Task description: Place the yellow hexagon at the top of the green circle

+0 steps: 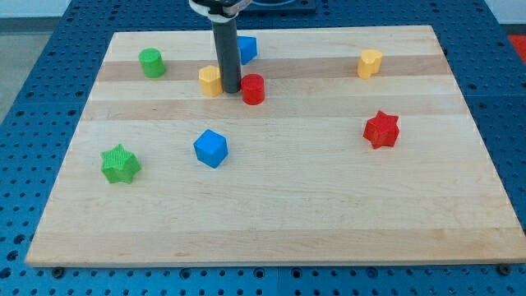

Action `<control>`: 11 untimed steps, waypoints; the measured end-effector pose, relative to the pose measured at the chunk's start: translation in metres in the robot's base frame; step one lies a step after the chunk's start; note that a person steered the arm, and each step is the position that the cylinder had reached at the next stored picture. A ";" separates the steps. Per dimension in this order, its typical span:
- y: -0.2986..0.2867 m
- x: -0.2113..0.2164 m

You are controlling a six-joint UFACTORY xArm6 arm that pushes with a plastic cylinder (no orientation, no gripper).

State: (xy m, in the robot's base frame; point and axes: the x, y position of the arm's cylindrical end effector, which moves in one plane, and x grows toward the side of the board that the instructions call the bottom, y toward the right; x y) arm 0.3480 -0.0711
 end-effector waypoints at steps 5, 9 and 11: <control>-0.039 -0.039; -0.058 -0.060; -0.060 -0.095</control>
State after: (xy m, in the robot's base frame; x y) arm 0.2532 -0.1307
